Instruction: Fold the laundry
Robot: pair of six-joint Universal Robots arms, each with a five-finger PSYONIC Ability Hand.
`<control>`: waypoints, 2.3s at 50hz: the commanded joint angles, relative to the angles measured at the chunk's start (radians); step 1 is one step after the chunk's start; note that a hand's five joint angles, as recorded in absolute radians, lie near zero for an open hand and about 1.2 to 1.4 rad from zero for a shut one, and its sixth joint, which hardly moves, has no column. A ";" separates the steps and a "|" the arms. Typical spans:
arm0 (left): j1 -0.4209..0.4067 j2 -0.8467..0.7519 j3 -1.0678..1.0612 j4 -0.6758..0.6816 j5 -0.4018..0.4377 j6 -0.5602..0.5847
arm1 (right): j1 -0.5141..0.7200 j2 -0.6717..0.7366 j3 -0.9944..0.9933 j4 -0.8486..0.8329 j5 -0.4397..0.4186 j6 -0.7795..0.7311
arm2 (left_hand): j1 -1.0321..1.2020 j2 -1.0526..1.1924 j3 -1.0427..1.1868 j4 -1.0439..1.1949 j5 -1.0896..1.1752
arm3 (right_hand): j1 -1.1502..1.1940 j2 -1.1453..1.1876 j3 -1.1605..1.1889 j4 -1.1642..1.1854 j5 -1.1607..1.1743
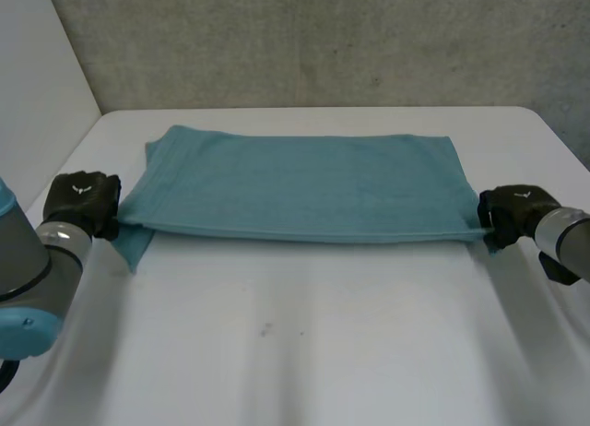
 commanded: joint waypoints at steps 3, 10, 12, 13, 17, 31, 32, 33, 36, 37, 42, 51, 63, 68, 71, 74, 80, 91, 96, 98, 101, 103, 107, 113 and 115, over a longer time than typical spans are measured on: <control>0.021 0.172 -0.101 -0.285 0.004 0.080 | -0.034 -0.219 0.087 0.141 0.000 -0.315 | 0.262 0.196 0.203 0.200 0.245 | 0.429 0.222 0.215 0.205 0.253; 0.031 0.269 -0.168 -0.395 0.043 0.192 | -0.146 -0.398 0.228 0.380 0.109 -0.761 | 0.262 0.196 0.203 0.200 0.245 | 0.429 0.222 0.215 0.205 0.253; 0.031 0.315 -0.178 -0.455 0.086 0.253 | -0.159 -0.421 0.244 0.388 0.124 -0.793 | 0.262 0.196 0.203 0.200 0.245 | 0.429 0.222 0.215 0.205 0.253; 0.031 0.315 -0.178 -0.455 0.086 0.254 | -0.159 -0.424 0.244 0.388 0.123 -0.790 | 0.262 0.196 0.203 0.200 0.245 | 0.429 0.222 0.215 0.205 0.253; 0.025 0.324 -0.169 -0.449 0.116 0.260 | -0.156 -0.423 0.244 0.362 0.115 -0.764 | 0.262 0.196 0.203 0.200 0.245 | 0.429 0.222 0.215 0.205 0.253; 0.034 0.009 0.016 -0.185 0.112 0.274 | -0.030 -0.202 0.134 0.094 0.123 -0.599 | 0.262 0.196 0.203 0.200 0.245 | 0.429 0.222 0.215 0.205 0.253; 0.028 -0.034 0.080 -0.176 0.110 0.275 | -0.009 -0.165 0.070 0.091 0.132 -0.590 | 0.262 0.196 0.203 0.200 0.245 | 0.429 0.222 0.215 0.205 0.253; 0.023 -0.054 0.117 -0.175 0.110 0.277 | 0.002 -0.148 0.031 0.089 0.141 -0.582 | 0.262 0.196 0.203 0.200 0.245 | 0.429 0.222 0.215 0.205 0.253; 0.006 -0.116 0.298 -0.173 0.103 0.298 | 0.047 -0.099 -0.166 0.088 0.199 -0.528 | 0.262 0.196 0.203 0.200 0.245 | 0.429 0.222 0.215 0.205 0.253; 0.000 -0.127 0.349 -0.172 0.101 0.306 | 0.057 -0.094 -0.222 0.088 0.215 -0.514 | 0.262 0.196 0.203 0.200 0.245 | 0.429 0.222 0.215 0.205 0.253; -0.046 -0.144 0.672 -0.138 0.072 0.315 | 0.104 -0.093 -0.558 0.045 0.265 -0.429 | 0.262 0.196 0.203 0.200 0.245 | 0.429 0.222 0.215 0.205 0.253; -0.052 -0.065 0.891 0.052 0.060 0.186 | 0.113 -0.244 -0.597 -0.176 0.264 -0.293 | 0.262 0.196 0.203 0.200 0.245 | 0.429 0.222 0.215 0.205 0.253; -0.031 0.007 0.418 0.051 0.187 0.128 | 0.119 -0.298 -0.117 -0.189 0.212 -0.290 | 0.262 0.196 0.203 0.200 0.245 | 0.429 0.222 0.215 0.205 0.253; -0.024 0.005 0.198 0.065 0.210 0.131 | 0.111 -0.294 0.043 -0.195 0.190 -0.289 | 0.262 0.196 0.203 0.200 0.245 | 0.429 0.222 0.215 0.205 0.253; -0.021 -0.001 0.074 0.104 0.210 0.134 | 0.107 -0.291 0.131 -0.195 0.163 -0.292 | 0.262 0.196 0.203 0.200 0.245 | 0.429 0.222 0.215 0.205 0.253; -0.012 -0.010 0.003 0.140 0.212 0.135 | 0.105 -0.291 0.188 -0.195 0.141 -0.296 | 0.262 0.196 0.203 0.200 0.245 | 0.429 0.222 0.215 0.205 0.253; -0.009 -0.036 -0.088 0.172 0.212 0.137 | 0.090 -0.292 0.273 -0.222 0.106 -0.298 | 0.262 0.196 0.203 0.200 0.245 | 0.429 0.222 0.215 0.205 0.253; 0.008 -0.065 -0.100 0.172 0.212 0.157 | 0.004 -0.298 0.287 -0.228 0.101 -0.298 | -0.371 -0.436 -0.430 -0.433 -0.388 | 0.429 0.222 0.215 0.205 0.253; 0.020 -0.068 -0.100 0.172 0.210 0.169 | -0.014 -0.294 0.288 -0.230 0.101 -0.301 | -0.519 -0.584 -0.577 -0.581 -0.536 | 0.429 0.222 0.215 0.205 0.253; 0.022 -0.070 -0.100 0.175 0.202 0.172 | -0.018 -0.291 0.287 -0.233 0.103 -0.301 | -0.545 -0.610 -0.603 -0.607 -0.562 | 0.429 0.222 0.215 0.205 0.253; 0.026 -0.068 -0.100 0.175 0.198 0.174 | -0.019 -0.288 0.285 -0.242 0.104 -0.301 | -0.545 -0.611 -0.604 -0.607 -0.562 | 0.429 0.222 0.215 0.205 0.253; 0.028 -0.068 -0.102 0.175 0.198 0.174 | -0.021 -0.286 0.285 -0.248 0.104 -0.301 | -0.545 -0.611 -0.604 -0.607 -0.562 | 0.429 0.222 0.215 0.205 0.253; 0.037 -0.064 -0.109 0.168 0.195 0.178 | -0.037 -0.283 0.287 -0.256 0.107 -0.301 | -0.545 -0.611 -0.604 -0.607 -0.562 | 0.429 0.222 0.215 0.205 0.253; 0.084 -0.062 -0.135 0.160 0.193 0.210 | -0.041 -0.272 0.288 -0.262 0.109 -0.301 | -0.545 -0.611 -0.604 -0.607 -0.562 | 0.429 0.222 0.215 0.205 0.253; 0.087 -0.065 -0.135 0.160 0.193 0.223 | -0.039 -0.269 0.287 -0.264 0.110 -0.301 | -0.542 -0.608 -0.601 -0.604 -0.559 | 0.429 0.222 0.215 0.205 0.253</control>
